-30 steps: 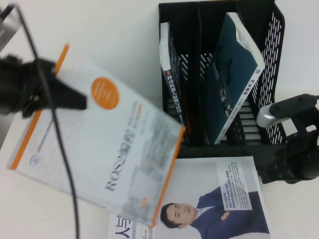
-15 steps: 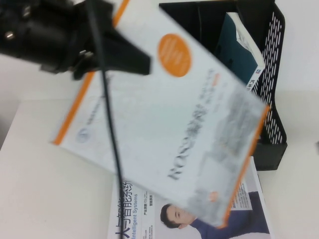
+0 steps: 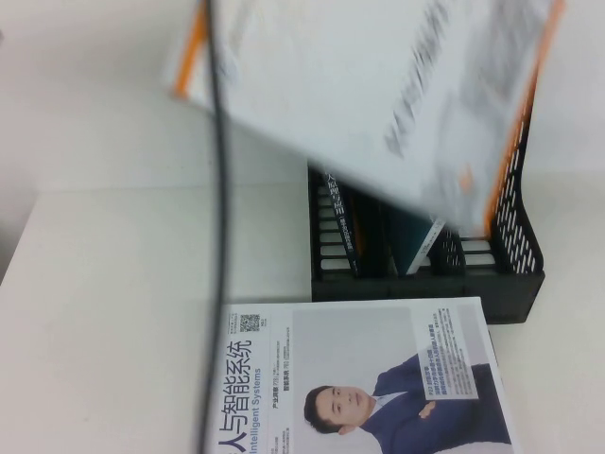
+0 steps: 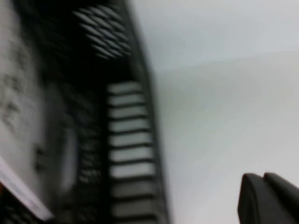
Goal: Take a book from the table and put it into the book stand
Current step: Place the book on the book shelf
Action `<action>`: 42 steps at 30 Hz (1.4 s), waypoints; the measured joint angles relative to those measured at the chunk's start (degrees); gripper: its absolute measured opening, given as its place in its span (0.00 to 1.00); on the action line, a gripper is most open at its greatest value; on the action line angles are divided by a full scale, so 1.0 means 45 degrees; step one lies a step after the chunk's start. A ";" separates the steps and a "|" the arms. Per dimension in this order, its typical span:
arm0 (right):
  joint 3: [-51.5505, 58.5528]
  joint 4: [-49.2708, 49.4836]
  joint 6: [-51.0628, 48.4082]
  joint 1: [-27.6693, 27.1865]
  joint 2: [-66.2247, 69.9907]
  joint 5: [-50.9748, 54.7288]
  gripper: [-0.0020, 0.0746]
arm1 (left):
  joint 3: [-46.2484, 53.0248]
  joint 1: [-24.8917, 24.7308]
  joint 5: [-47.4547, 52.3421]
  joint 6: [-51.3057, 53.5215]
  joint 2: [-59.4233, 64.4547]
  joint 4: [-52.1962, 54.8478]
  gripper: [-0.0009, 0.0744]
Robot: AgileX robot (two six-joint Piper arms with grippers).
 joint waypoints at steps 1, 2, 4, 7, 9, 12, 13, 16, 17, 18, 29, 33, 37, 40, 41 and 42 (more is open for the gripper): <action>0.0000 0.0680 -0.0528 0.0113 0.0404 -0.0364 0.03 | -0.0475 0.0201 0.0027 -0.0150 0.0028 0.0111 0.15; 0.0000 0.1131 -0.0980 0.0191 0.0824 -0.0571 0.03 | -0.0922 0.0423 0.0063 -0.0343 0.0051 0.0237 0.15; -0.0154 0.1854 -0.1565 0.0442 0.1690 -0.0729 0.03 | -0.1671 0.0895 0.0172 -0.0596 0.0051 0.0329 0.15; -0.0635 0.2184 -0.1945 0.1049 0.2786 -0.0753 0.03 | -0.2512 0.1708 0.0437 -0.0782 0.0027 0.0329 0.15; -0.1076 0.2306 -0.2066 0.1598 0.3340 -0.0810 0.03 | -0.2883 0.2265 0.0685 -0.0890 0.0026 0.0329 0.15; -0.2000 0.2392 -0.2195 0.2294 0.4091 -0.0837 0.03 | -0.3119 0.2893 0.0957 -0.1057 0.0026 0.0329 0.15; -0.2345 0.2413 -0.2225 0.2498 0.4321 -0.0867 0.03 | -0.3152 0.3061 0.1013 -0.1057 0.0026 0.0329 0.15; -0.3318 0.2413 -0.2335 0.3037 0.4911 -0.0889 0.03 | -0.3152 0.3301 0.1168 -0.1077 0.0026 0.0329 0.15; -0.3641 0.2413 -0.2387 0.3238 0.5094 -0.0889 0.03 | -0.3152 0.3324 0.1198 -0.1077 0.0026 0.0329 0.15; -0.3877 0.2413 -0.2434 0.3414 0.5223 -0.0889 0.03 | -0.3152 0.3357 0.1251 -0.1077 0.0026 0.0302 0.15; -0.5349 0.2413 -0.3174 0.5407 0.5977 -0.0889 0.03 | -0.3172 0.3412 0.1306 -0.1102 0.0026 -0.0081 0.15; -0.5349 0.2390 -0.3239 0.5092 0.5669 -0.0579 0.03 | -0.3172 0.3412 0.1306 -0.1128 0.0026 -0.0081 0.15; -0.5349 0.2343 -0.3287 0.4039 0.4563 -0.0149 0.03 | -0.3172 0.3412 0.1306 -0.1177 0.0157 -0.0527 0.15; -0.5349 0.2303 -0.3287 0.2570 0.3513 0.0128 0.03 | -0.3172 0.3412 0.1382 -0.1177 0.0523 -0.1267 0.15; -0.5349 0.2283 -0.3287 0.2009 0.3157 0.0280 0.03 | -0.3172 0.3412 0.1406 -0.1177 0.0672 -0.1554 0.15; -0.5349 0.2256 -0.3287 0.1547 0.2836 0.0456 0.03 | -0.3172 0.3358 0.1433 -0.1177 0.0832 -0.1807 0.15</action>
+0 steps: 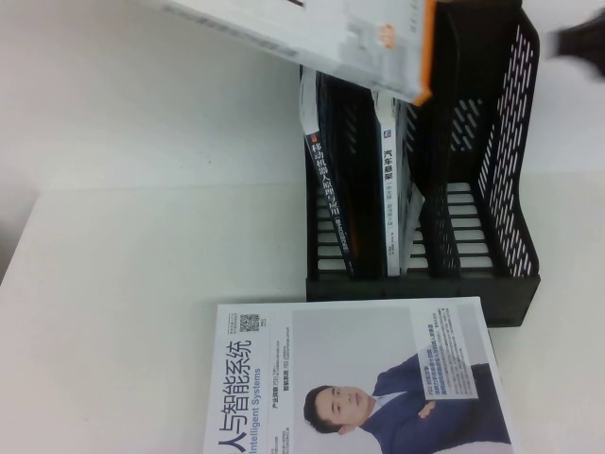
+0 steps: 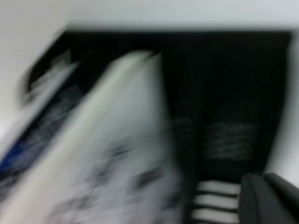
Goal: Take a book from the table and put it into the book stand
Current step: Place the book on the book shelf
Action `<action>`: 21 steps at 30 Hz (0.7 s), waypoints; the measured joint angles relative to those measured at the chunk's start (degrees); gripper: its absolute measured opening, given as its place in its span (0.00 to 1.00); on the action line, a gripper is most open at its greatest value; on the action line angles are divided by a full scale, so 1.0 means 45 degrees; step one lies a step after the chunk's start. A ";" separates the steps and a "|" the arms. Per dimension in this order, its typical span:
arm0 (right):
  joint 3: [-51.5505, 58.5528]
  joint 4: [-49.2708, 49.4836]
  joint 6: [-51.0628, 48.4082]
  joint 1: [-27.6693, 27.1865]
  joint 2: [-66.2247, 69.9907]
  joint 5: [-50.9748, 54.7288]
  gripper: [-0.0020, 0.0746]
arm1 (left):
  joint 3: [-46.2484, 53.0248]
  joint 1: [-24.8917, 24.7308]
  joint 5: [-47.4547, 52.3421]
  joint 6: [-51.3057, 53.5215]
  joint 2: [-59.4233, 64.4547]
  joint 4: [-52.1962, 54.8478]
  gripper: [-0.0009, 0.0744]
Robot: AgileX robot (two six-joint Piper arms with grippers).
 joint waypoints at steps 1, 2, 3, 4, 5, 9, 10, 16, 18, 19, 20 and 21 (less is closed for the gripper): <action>0.0000 -0.0026 0.0000 -0.0594 -0.0289 0.0191 0.03 | 0.0000 -0.0061 0.0000 0.0000 0.0140 -0.0195 0.15; 0.0000 -0.0052 0.0000 -0.1202 -0.0541 0.0405 0.03 | 0.0000 -0.0186 0.0000 0.0024 0.0316 -0.0342 0.15; 0.0000 -0.0083 0.0000 -0.1693 -0.0720 0.0607 0.03 | 0.0000 -0.0327 -0.0029 0.0053 0.0491 -0.0403 0.15; 0.0000 -0.0105 0.0000 -0.2295 -0.0923 0.0872 0.03 | 0.0000 -0.0464 -0.0095 0.0085 0.0630 -0.0436 0.15; 0.0000 -0.0105 0.0000 -0.2892 -0.1094 0.1147 0.03 | 0.0000 -0.0657 -0.0204 0.0100 0.0819 -0.0436 0.15; 0.0000 -0.0130 0.0000 -0.4896 -0.1688 0.2319 0.03 | 0.0000 -0.1609 -0.0946 0.0133 0.1524 -0.0157 0.15; 0.0000 -0.0154 0.0000 -0.5276 -0.1830 0.2611 0.03 | 0.0000 -0.1872 -0.1189 0.0133 0.1686 -0.0029 0.15; 0.0692 -0.0154 0.0190 -0.6124 -0.2646 0.3139 0.03 | 0.0000 -0.3500 -0.3162 -0.0245 0.2498 0.1491 0.15; 0.1164 -0.0131 0.0215 -0.6147 -0.2873 0.3167 0.03 | 0.0000 -0.4018 -0.3553 -0.0573 0.2821 0.2128 0.15; 0.1471 -0.0104 0.0215 -0.6147 -0.2977 0.3191 0.03 | 0.0000 -0.4254 -0.3748 -0.0735 0.2986 0.2489 0.15; 0.1790 -0.0104 0.0215 -0.6147 -0.3102 0.3214 0.03 | 0.0000 -0.4477 -0.3922 -0.0854 0.3151 0.2803 0.15; 0.2124 -0.0082 0.0215 -0.6147 -0.3183 0.3214 0.03 | 0.0000 -0.4684 -0.4139 -0.1003 0.3315 0.3200 0.15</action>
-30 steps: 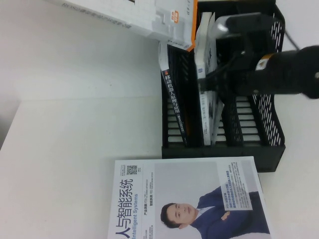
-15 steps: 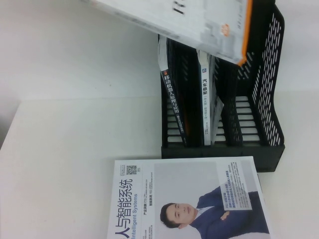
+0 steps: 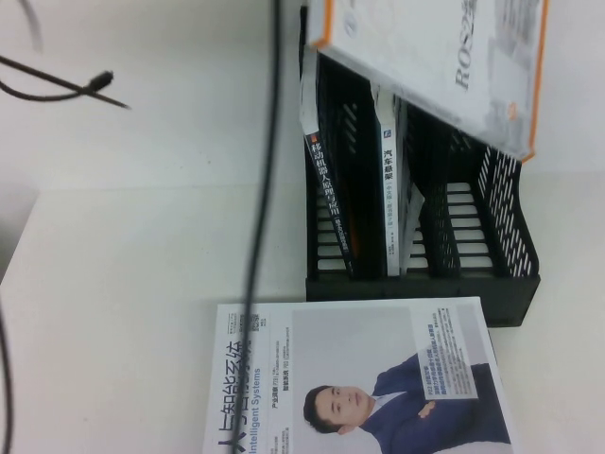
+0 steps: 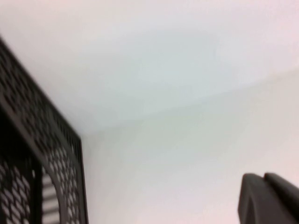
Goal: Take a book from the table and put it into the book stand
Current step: Place the book on the book shelf
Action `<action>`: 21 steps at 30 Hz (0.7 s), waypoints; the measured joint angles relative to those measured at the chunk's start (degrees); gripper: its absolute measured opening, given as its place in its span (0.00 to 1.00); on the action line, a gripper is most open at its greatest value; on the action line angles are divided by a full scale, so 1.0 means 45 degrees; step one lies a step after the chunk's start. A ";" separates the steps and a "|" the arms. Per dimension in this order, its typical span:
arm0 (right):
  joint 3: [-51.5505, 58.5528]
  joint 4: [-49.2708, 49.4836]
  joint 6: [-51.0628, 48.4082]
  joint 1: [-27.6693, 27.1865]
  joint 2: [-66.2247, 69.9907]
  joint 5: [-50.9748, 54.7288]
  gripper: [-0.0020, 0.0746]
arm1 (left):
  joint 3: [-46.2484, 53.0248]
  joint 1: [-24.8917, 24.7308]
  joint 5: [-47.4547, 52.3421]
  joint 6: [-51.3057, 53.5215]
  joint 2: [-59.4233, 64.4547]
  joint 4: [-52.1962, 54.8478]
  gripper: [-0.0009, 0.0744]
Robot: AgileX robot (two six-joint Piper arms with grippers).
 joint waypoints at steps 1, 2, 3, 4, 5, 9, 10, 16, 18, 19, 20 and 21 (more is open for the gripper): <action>0.0347 0.0025 0.0000 0.0000 -0.0100 0.0000 0.03 | 0.0000 -0.0193 -0.0204 -0.0202 0.0174 0.0410 0.15; 0.0689 0.0079 0.0000 0.0000 -0.0158 0.0000 0.03 | 0.0000 -0.0325 -0.0338 -0.0338 0.0312 0.0812 0.15; 0.0951 0.0128 0.0024 0.0000 -0.0179 0.0000 0.03 | 0.0023 -0.0471 -0.0487 -0.0550 0.0467 0.1220 0.15; 0.1274 0.0196 0.0024 0.0000 -0.0246 -0.0100 0.03 | 0.0023 -0.0609 -0.0615 -0.0784 0.0621 0.1617 0.15; 0.1606 0.0278 0.0024 0.0000 -0.0276 -0.0216 0.03 | 0.0023 -0.0703 -0.0678 -0.1011 0.0732 0.1924 0.15; 0.2625 0.0638 0.0024 -0.0029 -0.0309 -0.0639 0.03 | 0.0023 -0.1097 -0.0858 -0.1638 0.1237 0.3097 0.15; 0.2816 0.0757 0.0024 -0.0029 -0.0309 -0.0754 0.03 | 0.0023 -0.1171 -0.0886 -0.1794 0.1367 0.3272 0.15; 0.3168 0.1099 0.0024 -0.0029 -0.0331 -0.1061 0.03 | 0.0023 -0.1698 -0.1065 -0.2330 0.2074 0.3608 0.15; 0.3168 0.1128 0.0000 -0.0029 -0.0331 -0.1123 0.03 | 0.0023 -0.1773 -0.1093 -0.2432 0.2299 0.3608 0.15; 0.3168 0.1128 0.0000 -0.0029 -0.0354 -0.1142 0.03 | 0.0023 -0.1808 -0.1093 -0.2530 0.2406 0.3680 0.15; 0.3168 0.1146 0.0000 -0.0029 -0.0360 -0.1163 0.03 | 0.0023 -0.1855 -0.1093 -0.2589 0.2509 0.3770 0.15; 0.3168 0.1146 0.0000 -0.0029 -0.0360 -0.1163 0.03 | 0.0023 -0.1880 -0.1093 -0.2657 0.2597 0.3860 0.15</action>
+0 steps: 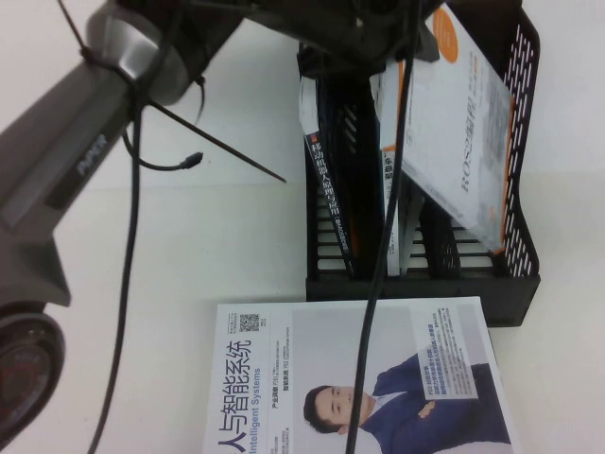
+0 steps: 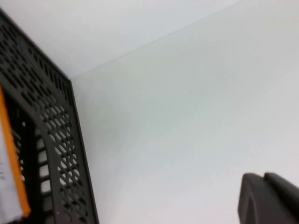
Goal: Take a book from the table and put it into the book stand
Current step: Place the book on the book shelf
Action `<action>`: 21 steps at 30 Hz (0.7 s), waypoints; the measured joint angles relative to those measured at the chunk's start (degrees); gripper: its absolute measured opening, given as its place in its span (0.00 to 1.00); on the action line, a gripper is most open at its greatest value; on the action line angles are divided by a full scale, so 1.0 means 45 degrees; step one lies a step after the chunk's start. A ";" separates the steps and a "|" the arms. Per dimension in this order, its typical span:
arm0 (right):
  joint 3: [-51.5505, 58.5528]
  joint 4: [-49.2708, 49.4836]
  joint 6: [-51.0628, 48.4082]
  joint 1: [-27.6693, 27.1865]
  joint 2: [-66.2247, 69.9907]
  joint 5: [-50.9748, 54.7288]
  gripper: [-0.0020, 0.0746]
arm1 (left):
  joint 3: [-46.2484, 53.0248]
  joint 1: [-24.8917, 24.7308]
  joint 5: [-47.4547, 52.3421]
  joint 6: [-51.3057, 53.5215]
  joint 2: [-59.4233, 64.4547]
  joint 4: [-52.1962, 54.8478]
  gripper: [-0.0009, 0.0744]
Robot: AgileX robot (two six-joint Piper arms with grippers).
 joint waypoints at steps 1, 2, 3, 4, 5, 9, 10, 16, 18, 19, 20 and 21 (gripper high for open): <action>0.0000 0.0029 0.0000 0.0000 -0.0023 -0.0008 0.03 | 0.0000 -0.0021 0.0000 -0.0093 0.0069 0.0125 0.15; 0.0000 0.0052 0.0000 0.0000 -0.0027 -0.0008 0.03 | 0.0000 -0.0054 0.0000 -0.0228 0.0126 0.0269 0.15; 0.0000 0.0059 0.0000 0.0000 -0.0050 -0.0030 0.03 | 0.0000 -0.0084 0.0000 -0.0344 0.0155 0.0415 0.15; 0.0000 0.0059 0.0000 0.0000 -0.0050 -0.0055 0.03 | 0.0000 -0.0116 0.0000 -0.0448 0.0186 0.0561 0.15; 0.0000 0.0080 0.0000 0.0000 -0.0050 -0.0056 0.03 | 0.0000 -0.0172 0.0000 -0.0601 0.0208 0.0733 0.15; 0.0011 0.0080 0.0000 0.0000 -0.0050 -0.0056 0.03 | 0.0000 -0.0342 0.0000 -0.1182 0.0208 0.1442 0.15; 0.0011 0.0086 0.0000 0.0000 -0.0050 -0.0056 0.03 | 0.0000 -0.0398 0.0000 -0.1284 0.0208 0.1572 0.15; 0.0011 0.0211 -0.0155 0.0000 -0.0050 -0.0074 0.03 | 0.0000 -0.0829 0.0106 -0.2392 0.0208 0.2920 0.15; 0.0011 0.0494 -0.0420 0.0000 -0.0050 -0.0074 0.03 | 0.0000 -0.1050 0.0113 -0.2905 0.0208 0.3664 0.15; 0.0011 0.0715 -0.0569 0.0000 -0.0050 -0.0074 0.03 | 0.0000 -0.1121 0.0113 -0.3074 0.0208 0.3927 0.15; 0.0011 0.0980 -0.0783 0.0000 -0.0050 -0.0074 0.03 | 0.0000 -0.1224 0.0137 -0.3224 0.0208 0.4219 0.15; 0.0011 0.1209 -0.1044 0.0000 -0.0050 -0.0074 0.03 | 0.0000 -0.1285 0.0141 -0.3358 0.0208 0.4409 0.15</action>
